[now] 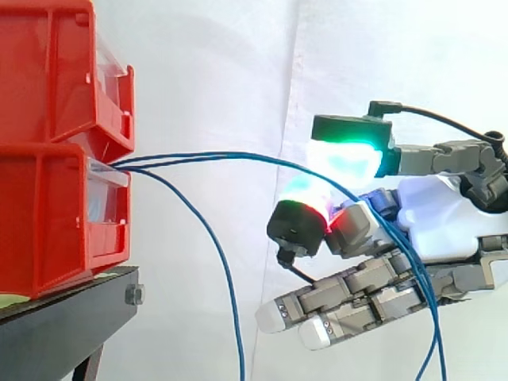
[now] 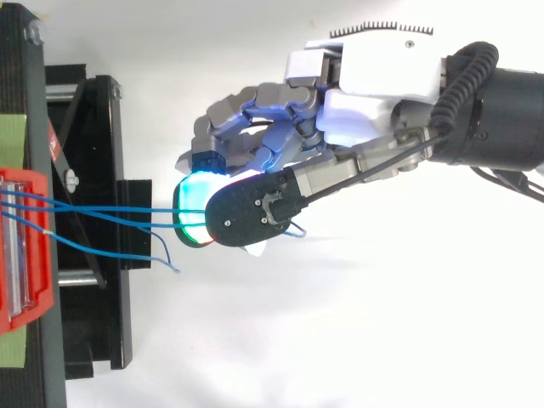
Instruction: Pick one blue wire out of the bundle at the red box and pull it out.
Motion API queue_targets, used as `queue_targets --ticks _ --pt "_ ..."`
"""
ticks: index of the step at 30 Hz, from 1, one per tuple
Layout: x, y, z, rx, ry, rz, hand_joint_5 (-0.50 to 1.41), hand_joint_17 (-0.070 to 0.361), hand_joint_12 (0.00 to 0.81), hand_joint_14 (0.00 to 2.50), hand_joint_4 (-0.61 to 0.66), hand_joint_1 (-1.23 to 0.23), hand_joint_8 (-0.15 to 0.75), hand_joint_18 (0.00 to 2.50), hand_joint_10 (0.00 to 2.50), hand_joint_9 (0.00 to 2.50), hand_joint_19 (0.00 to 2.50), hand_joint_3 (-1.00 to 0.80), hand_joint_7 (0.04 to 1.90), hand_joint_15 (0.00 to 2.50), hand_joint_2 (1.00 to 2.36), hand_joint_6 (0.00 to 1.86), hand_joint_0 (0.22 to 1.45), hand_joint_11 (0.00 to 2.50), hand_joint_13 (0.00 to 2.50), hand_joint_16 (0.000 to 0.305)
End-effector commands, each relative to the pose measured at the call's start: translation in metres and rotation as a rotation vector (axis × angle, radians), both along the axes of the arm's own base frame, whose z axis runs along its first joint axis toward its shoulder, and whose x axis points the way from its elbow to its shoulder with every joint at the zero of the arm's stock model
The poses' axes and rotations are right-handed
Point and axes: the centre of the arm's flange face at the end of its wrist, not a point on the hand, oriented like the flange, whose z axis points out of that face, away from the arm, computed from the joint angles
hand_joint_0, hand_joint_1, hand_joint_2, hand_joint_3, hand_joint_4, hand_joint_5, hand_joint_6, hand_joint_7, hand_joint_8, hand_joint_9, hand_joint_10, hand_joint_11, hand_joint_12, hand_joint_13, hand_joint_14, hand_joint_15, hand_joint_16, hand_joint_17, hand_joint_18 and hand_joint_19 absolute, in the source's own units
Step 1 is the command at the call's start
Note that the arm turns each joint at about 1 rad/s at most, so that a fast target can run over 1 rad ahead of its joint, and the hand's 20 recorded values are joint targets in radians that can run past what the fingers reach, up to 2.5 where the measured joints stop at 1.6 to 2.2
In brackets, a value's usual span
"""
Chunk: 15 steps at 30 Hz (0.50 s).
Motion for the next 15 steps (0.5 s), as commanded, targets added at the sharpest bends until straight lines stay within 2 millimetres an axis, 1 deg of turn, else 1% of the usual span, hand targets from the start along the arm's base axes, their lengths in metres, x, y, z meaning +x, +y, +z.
queue_targets --ticks 1,8,12,15 --pt "0.0 -0.001 0.0 -0.016 0.002 -0.001 -0.12 0.14 0.41 0.0 0.18 -0.77 0.314 0.27 0.03 1.0 0.27 -0.13 1.28 0.11 1.02 0.84 0.57 1.02 0.3 0.062" --pt "0.0 -0.004 0.006 -0.076 0.002 -0.003 -0.12 0.14 0.411 0.0 0.18 -0.77 0.314 0.26 0.03 0.99 0.27 -0.13 1.28 0.11 1.02 0.84 0.57 1.02 0.3 0.062" --pt "-0.003 -0.011 0.02 -0.155 -0.005 -0.042 -0.12 0.14 0.411 0.0 0.18 -0.77 0.313 0.26 0.03 0.99 0.27 -0.13 1.28 0.11 1.02 0.84 0.57 1.01 0.29 0.062" --pt "-0.004 -0.013 0.022 -0.196 0.003 -0.071 -0.12 0.14 0.412 0.0 0.18 -0.77 0.313 0.26 0.03 0.99 0.27 -0.13 1.28 0.1 1.02 0.84 0.57 1.01 0.29 0.062"
